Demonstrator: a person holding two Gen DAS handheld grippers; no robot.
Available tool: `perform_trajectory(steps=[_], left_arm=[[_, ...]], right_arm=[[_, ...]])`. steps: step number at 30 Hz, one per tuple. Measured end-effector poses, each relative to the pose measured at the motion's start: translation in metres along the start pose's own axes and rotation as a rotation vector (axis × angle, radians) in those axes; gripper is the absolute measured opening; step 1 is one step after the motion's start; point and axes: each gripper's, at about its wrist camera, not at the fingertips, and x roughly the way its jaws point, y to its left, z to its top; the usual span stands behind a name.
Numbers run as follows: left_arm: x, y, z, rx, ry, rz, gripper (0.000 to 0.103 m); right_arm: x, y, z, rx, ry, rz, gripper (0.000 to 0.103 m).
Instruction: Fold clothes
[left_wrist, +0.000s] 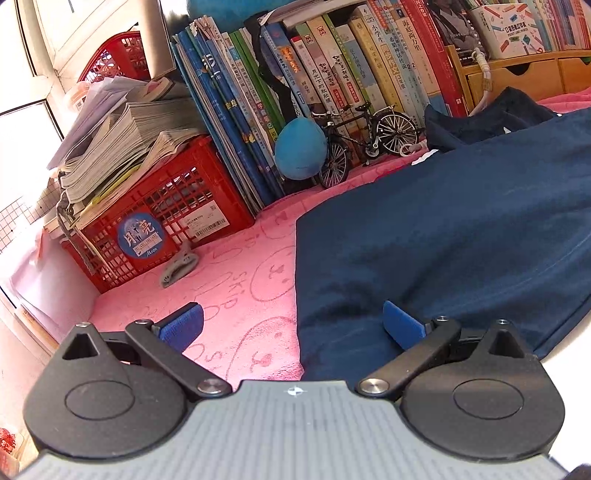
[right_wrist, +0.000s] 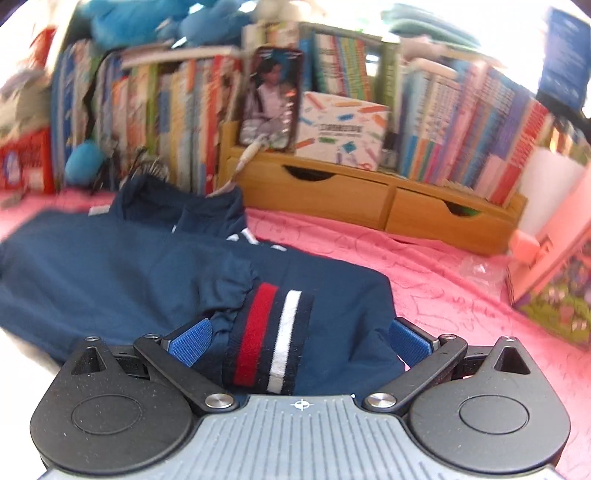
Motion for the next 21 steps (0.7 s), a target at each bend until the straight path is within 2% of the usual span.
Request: perform_trajectory(steps=[2,4,7,8,10,12,14,17,21], left_arm=[[0.000,0.000,0.000,-0.002,0.000,-0.001,0.103],[0.000,0.000,0.000,-0.001,0.000,0.000,0.103],[0.000,0.000,0.000,-0.004,0.001,-0.003,0.103],[0.000,0.001,0.000,-0.009,0.003,-0.007,0.103],[0.001,0.004,0.000,-0.022,0.007,-0.018,0.103],[0.002,0.008,0.000,-0.047,0.016,-0.038,0.103],[0.005,0.014,-0.001,-0.082,0.029,-0.067,0.103],[0.010,0.024,-0.003,-0.138,0.050,-0.113,0.103],[0.010,0.024,-0.004,-0.148,0.055,-0.117,0.103]], right_arm=[[-0.005,-0.008,0.006,0.101,-0.032,-0.015,0.103],[-0.006,-0.011,0.016,0.179,-0.064,0.021,0.103],[0.005,-0.003,0.034,0.259,-0.067,0.214,0.103],[0.013,0.008,0.040,0.251,-0.061,0.252,0.102],[0.031,0.039,0.053,0.203,-0.041,0.300,0.090],[0.055,0.082,0.061,0.087,-0.008,0.306,0.055],[0.078,0.124,0.064,-0.033,0.035,0.316,0.045],[0.115,0.162,0.064,-0.137,0.088,0.301,0.040],[0.158,0.170,0.068,-0.145,0.121,0.257,0.037]])
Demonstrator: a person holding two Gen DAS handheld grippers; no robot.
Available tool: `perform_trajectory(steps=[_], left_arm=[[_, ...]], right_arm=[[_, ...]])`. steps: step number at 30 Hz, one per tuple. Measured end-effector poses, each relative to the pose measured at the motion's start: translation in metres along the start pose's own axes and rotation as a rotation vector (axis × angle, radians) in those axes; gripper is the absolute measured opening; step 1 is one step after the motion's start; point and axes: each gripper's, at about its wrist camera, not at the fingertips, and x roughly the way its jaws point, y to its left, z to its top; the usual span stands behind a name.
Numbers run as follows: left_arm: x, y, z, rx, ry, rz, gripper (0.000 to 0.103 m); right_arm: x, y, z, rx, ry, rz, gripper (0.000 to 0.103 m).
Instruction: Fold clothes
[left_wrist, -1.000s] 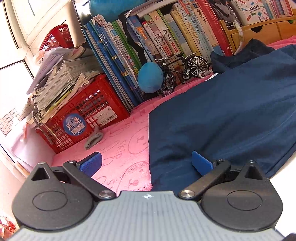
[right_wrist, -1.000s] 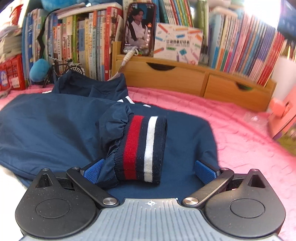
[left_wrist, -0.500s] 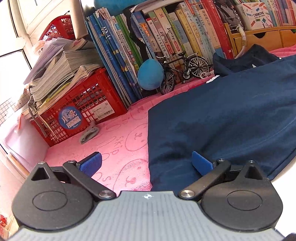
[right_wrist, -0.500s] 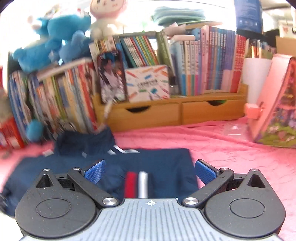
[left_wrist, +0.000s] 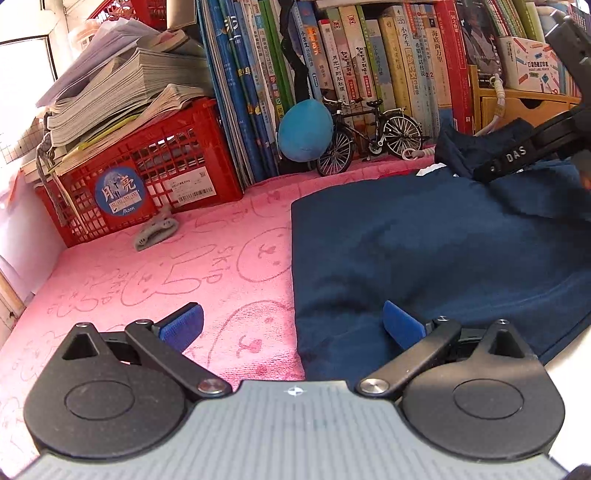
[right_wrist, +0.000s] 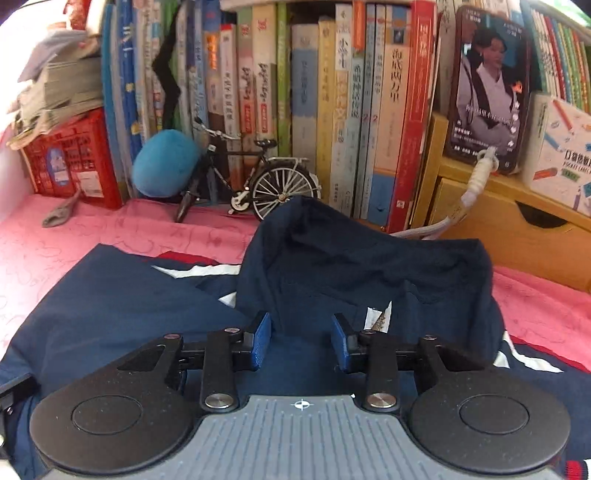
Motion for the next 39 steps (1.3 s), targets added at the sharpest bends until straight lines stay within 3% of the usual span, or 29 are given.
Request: perform_trajectory(steps=[1,2,5,6,9,12,14,16,17,18,20,25,28,30,33,36,39], left_arm=[[-0.001,-0.003,0.000,0.014,-0.005,0.012,0.103],[-0.003,-0.007,0.000,0.038,-0.014,0.033,0.103],[-0.006,-0.020,-0.001,0.115,-0.042,0.099,0.103],[-0.007,-0.024,-0.001,0.137,-0.050,0.119,0.103],[-0.008,-0.030,-0.002,0.179,-0.064,0.155,0.103],[-0.007,-0.030,0.000,0.177,-0.063,0.154,0.103],[-0.006,-0.027,0.001,0.157,-0.056,0.140,0.103],[-0.005,-0.023,0.002,0.134,-0.047,0.122,0.103],[-0.005,-0.022,0.002,0.128,-0.045,0.119,0.103],[-0.005,-0.022,0.002,0.124,-0.044,0.115,0.103],[-0.005,-0.022,0.002,0.125,-0.044,0.117,0.103],[-0.005,-0.025,0.002,0.137,-0.048,0.127,0.103],[-0.005,-0.027,0.002,0.148,-0.052,0.137,0.103],[-0.005,-0.028,0.002,0.155,-0.054,0.142,0.103],[-0.005,-0.027,0.003,0.154,-0.053,0.140,0.103],[-0.005,-0.025,0.003,0.143,-0.050,0.132,0.103],[-0.008,-0.021,0.002,0.116,-0.053,0.113,0.103]], right_arm=[[0.008,-0.004,0.003,0.005,-0.001,-0.014,0.035],[0.016,-0.008,0.005,0.010,-0.001,-0.027,0.024],[0.033,-0.015,0.017,-0.024,0.011,-0.265,0.027],[0.032,-0.018,0.020,-0.020,-0.004,-0.280,0.027],[0.001,-0.026,0.018,0.052,-0.099,-0.021,0.027],[-0.004,-0.020,0.014,0.027,-0.042,0.225,0.027],[0.012,-0.014,0.009,-0.024,0.002,0.190,0.029],[0.026,-0.016,0.008,-0.022,0.029,0.121,0.043],[0.028,-0.024,0.011,0.033,0.030,0.082,0.061],[0.026,-0.031,0.013,0.092,0.026,0.068,0.062],[0.001,-0.039,0.013,0.159,-0.029,0.091,0.061],[-0.087,-0.026,-0.015,0.018,-0.153,0.125,0.069],[-0.125,-0.023,-0.046,-0.070,-0.134,0.170,0.076],[-0.133,-0.021,-0.065,-0.140,-0.073,0.140,0.076],[-0.119,-0.033,-0.096,-0.248,0.009,-0.101,0.075],[-0.135,-0.072,-0.104,-0.136,0.014,-0.276,0.077],[-0.192,-0.097,-0.115,0.000,-0.092,-0.166,0.078]])
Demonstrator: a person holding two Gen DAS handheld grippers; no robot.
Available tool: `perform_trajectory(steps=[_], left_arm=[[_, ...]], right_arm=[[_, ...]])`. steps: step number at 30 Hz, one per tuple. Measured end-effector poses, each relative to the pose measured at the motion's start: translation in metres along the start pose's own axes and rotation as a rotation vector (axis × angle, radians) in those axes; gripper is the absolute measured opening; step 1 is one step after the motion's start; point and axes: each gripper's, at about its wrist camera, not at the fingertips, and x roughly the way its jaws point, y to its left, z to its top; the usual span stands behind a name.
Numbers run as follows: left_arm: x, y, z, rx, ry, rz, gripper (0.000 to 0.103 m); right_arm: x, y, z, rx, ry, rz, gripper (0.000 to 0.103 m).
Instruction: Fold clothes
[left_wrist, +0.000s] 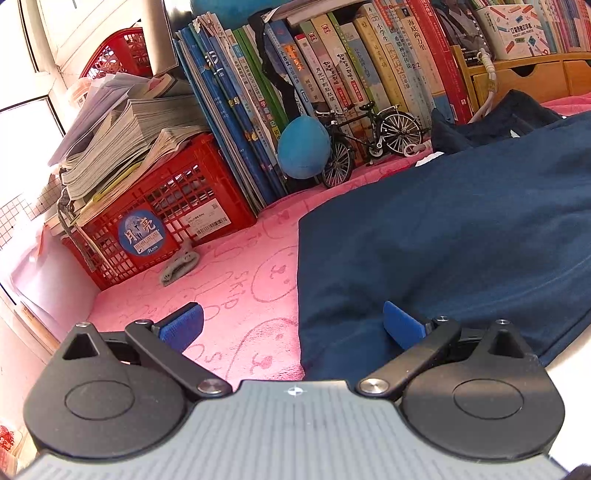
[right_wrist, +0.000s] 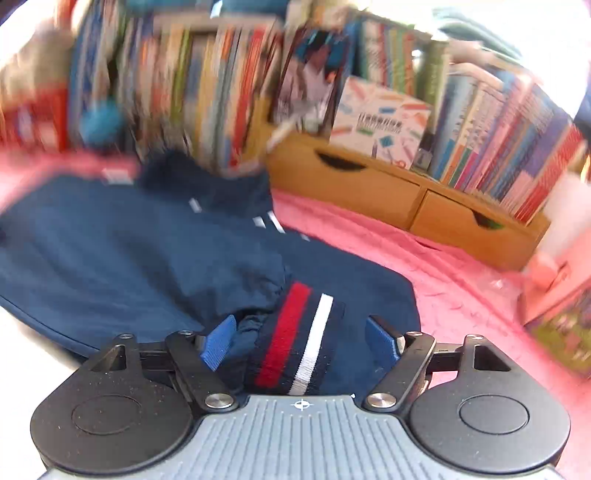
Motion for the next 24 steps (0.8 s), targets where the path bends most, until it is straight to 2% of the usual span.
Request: perform_trajectory(steps=[2,5,9,12,15,21,24], left_arm=[[-0.007,0.005,-0.004,-0.030,-0.004,-0.009,0.103],[-0.046,0.015,-0.019,-0.069,-0.046,-0.037,0.103],[-0.119,0.022,-0.042,-0.076,-0.128,-0.138,0.103],[-0.171,0.024,-0.063,-0.114,-0.148,-0.246,0.103],[-0.210,0.021,-0.089,-0.157,-0.121,-0.344,0.103],[-0.253,0.009,-0.128,-0.171,0.014,-0.370,0.103],[-0.262,0.010,-0.140,-0.200,0.067,-0.456,0.103]], right_arm=[[-0.041,-0.009,-0.009,0.025,-0.068,0.017,0.082],[-0.105,-0.017,-0.034,-0.016,-0.141,-0.005,0.087],[-0.166,-0.018,-0.070,-0.075,-0.153,0.018,0.094],[-0.192,-0.007,-0.098,-0.130,-0.091,0.096,0.094],[-0.207,0.010,-0.125,-0.157,-0.036,0.154,0.094],[-0.229,0.039,-0.182,-0.151,0.109,0.244,0.094],[-0.238,0.042,-0.202,-0.134,0.167,0.298,0.094]])
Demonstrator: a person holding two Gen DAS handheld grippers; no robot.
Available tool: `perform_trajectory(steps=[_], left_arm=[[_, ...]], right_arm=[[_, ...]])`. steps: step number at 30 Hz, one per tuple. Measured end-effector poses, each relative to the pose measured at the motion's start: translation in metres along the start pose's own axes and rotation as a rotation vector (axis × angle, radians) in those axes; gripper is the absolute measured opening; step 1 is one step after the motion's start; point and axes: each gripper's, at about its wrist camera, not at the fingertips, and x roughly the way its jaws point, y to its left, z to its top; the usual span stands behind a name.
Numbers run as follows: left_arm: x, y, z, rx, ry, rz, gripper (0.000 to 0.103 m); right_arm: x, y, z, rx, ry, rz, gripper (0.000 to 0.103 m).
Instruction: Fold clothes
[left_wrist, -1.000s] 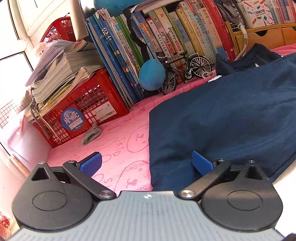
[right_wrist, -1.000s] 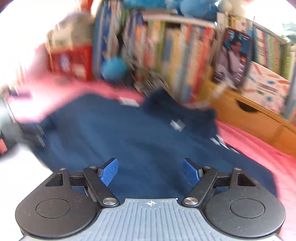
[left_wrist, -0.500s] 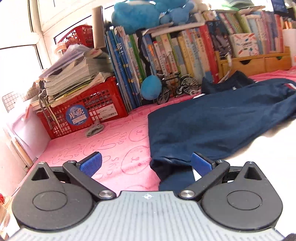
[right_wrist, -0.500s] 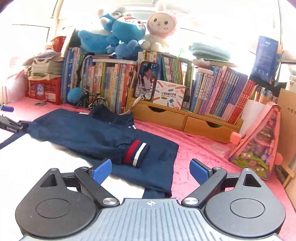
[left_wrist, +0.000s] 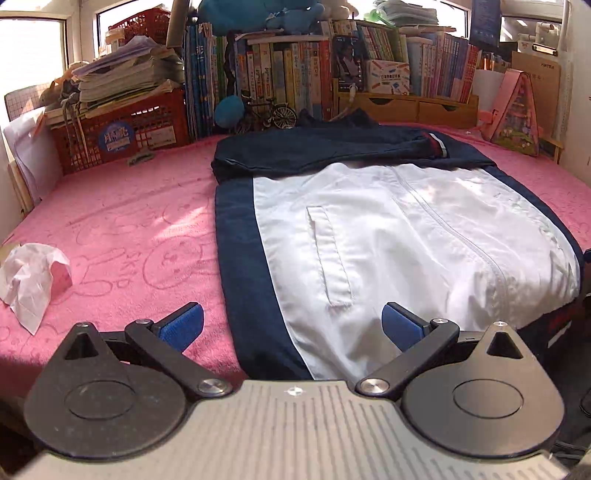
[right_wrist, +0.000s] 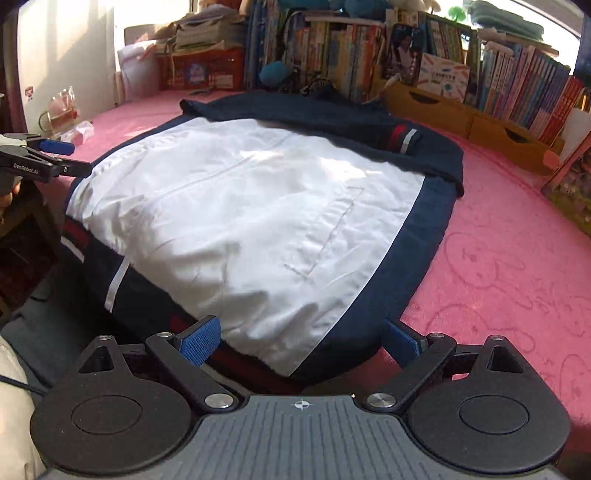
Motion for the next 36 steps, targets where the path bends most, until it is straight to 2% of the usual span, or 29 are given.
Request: perform_trajectory(steps=[2,9,12,14,17,20,21,22,23,24,25,28,31,34,36], left_arm=[[0.001,0.002,-0.008,-0.035,0.030,-0.059,0.103],[0.023,0.012,-0.026,-0.227,0.106,-0.115,0.103],[0.027,0.020,-0.031,-0.296,0.118,-0.164,0.103],[0.037,0.026,-0.037,-0.371,0.145,-0.200,0.103],[0.052,0.042,-0.048,-0.542,0.202,-0.272,0.103],[0.056,0.050,-0.057,-0.643,0.206,-0.309,0.100],[0.052,0.051,-0.057,-0.644,0.194,-0.320,0.095],[0.047,0.049,-0.054,-0.634,0.192,-0.336,0.079],[0.041,0.048,-0.051,-0.622,0.191,-0.352,0.065],[0.035,0.046,-0.047,-0.611,0.190,-0.368,0.062],[0.029,0.045,-0.044,-0.599,0.190,-0.384,0.059],[0.009,0.042,-0.030,-0.560,0.167,-0.426,0.059],[-0.009,0.044,-0.009,-0.520,0.100,-0.454,0.059],[-0.021,0.050,0.014,-0.483,0.010,-0.464,0.063],[-0.019,0.052,0.028,-0.456,-0.022,-0.453,0.065]], right_arm=[[0.001,-0.001,-0.010,0.028,0.019,0.027,0.094],[0.029,-0.026,-0.020,0.198,0.021,0.168,0.094],[0.038,-0.032,-0.016,0.241,0.006,0.243,0.094],[0.042,-0.034,-0.014,0.253,-0.003,0.267,0.094],[0.050,-0.037,-0.014,0.293,-0.007,0.304,0.094],[0.056,-0.035,-0.016,0.333,-0.002,0.335,0.093],[0.056,-0.034,-0.016,0.342,0.002,0.341,0.087],[0.053,-0.035,-0.016,0.358,0.006,0.358,0.082],[0.050,-0.037,-0.016,0.376,0.010,0.380,0.069],[0.046,-0.038,-0.016,0.394,0.015,0.402,0.058],[0.040,-0.041,-0.016,0.422,0.009,0.437,0.054],[0.018,-0.050,-0.013,0.509,-0.032,0.554,0.050],[0.000,-0.052,0.002,0.542,-0.124,0.644,0.045],[-0.007,-0.056,0.026,0.545,-0.212,0.692,0.045],[-0.003,-0.061,0.044,0.547,-0.244,0.708,0.045]])
